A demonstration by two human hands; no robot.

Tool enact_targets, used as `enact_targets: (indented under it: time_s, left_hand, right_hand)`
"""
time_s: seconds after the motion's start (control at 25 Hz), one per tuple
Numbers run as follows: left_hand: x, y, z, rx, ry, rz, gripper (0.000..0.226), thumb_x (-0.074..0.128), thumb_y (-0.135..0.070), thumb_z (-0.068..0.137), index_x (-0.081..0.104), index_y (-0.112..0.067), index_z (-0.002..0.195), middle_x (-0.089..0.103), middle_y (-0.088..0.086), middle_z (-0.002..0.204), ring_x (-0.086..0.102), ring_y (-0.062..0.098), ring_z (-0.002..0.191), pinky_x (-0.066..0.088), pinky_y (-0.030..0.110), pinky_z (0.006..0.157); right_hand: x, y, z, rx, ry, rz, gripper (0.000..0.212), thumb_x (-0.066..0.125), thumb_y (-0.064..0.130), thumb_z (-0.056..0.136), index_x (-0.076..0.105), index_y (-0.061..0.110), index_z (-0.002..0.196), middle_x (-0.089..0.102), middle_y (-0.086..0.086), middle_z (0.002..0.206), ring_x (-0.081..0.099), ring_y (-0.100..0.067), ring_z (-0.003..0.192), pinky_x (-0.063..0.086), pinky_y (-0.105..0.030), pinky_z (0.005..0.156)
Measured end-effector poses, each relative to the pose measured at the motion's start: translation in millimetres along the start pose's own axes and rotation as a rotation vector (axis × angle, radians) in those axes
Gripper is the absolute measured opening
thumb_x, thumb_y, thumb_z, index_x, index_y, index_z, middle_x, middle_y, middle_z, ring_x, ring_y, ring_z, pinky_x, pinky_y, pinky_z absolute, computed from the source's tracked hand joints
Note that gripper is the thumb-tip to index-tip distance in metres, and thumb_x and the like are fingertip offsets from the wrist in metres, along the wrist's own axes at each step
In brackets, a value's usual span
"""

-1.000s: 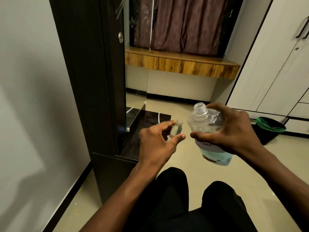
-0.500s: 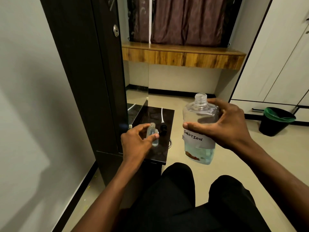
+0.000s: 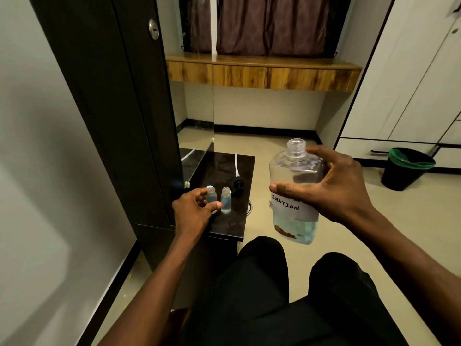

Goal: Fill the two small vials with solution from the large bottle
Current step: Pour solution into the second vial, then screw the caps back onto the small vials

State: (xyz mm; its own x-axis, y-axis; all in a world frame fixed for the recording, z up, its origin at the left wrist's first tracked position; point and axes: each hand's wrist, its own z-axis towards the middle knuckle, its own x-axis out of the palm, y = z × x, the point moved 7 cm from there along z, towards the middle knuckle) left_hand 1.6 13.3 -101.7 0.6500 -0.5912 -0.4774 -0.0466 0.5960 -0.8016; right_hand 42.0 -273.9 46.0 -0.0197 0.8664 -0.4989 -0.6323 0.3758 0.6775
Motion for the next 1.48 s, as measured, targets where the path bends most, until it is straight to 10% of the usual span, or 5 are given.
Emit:
enact_targets:
  time_s: [0.68, 1.12, 1.48]
  left_hand:
    - [-37.1, -55.2, -2.1, 0.167, -0.141, 0.016, 0.054, 0.084, -0.036, 0.079, 0.070, -0.017, 0.127, 0.075, 0.000, 0.114, 0.068, 0.001, 0.093, 0.050, 0.004, 0.076]
    - [-15.2, -204.7, 8.2, 0.402, 0.661, -0.413, 0.092, 0.093, -0.020, 0.070, 0.048, -0.021, 0.149, 0.067, -0.003, 0.136, 0.063, 0.008, 0.126, 0.053, 0.036, 0.104]
    - [-40.2, -230.9, 33.4, 0.393, 0.492, -0.383, 0.078, 0.097, -0.011, 0.062, 0.063, -0.010, 0.132, 0.076, 0.003, 0.116, 0.075, 0.012, 0.103, 0.063, 0.035, 0.086]
  right_hand:
    - [2.3, 4.4, 4.4, 0.007, 0.036, 0.046, 0.086, 0.077, 0.087, 0.041, 0.066, 0.042, 0.113, 0.073, 0.020, 0.102, 0.071, 0.003, 0.088, 0.061, -0.019, 0.074]
    - [-20.9, 31.0, 29.2, -0.006, 0.113, 0.243, 0.058, 0.094, 0.050, 0.056, 0.067, 0.043, 0.107, 0.074, 0.024, 0.106, 0.072, -0.001, 0.097, 0.062, -0.023, 0.076]
    - [-17.8, 36.1, 60.9, 0.013, 0.177, 0.326, 0.078, 0.094, 0.049, 0.056, 0.068, 0.023, 0.124, 0.077, 0.008, 0.109, 0.075, -0.009, 0.097, 0.063, -0.026, 0.074]
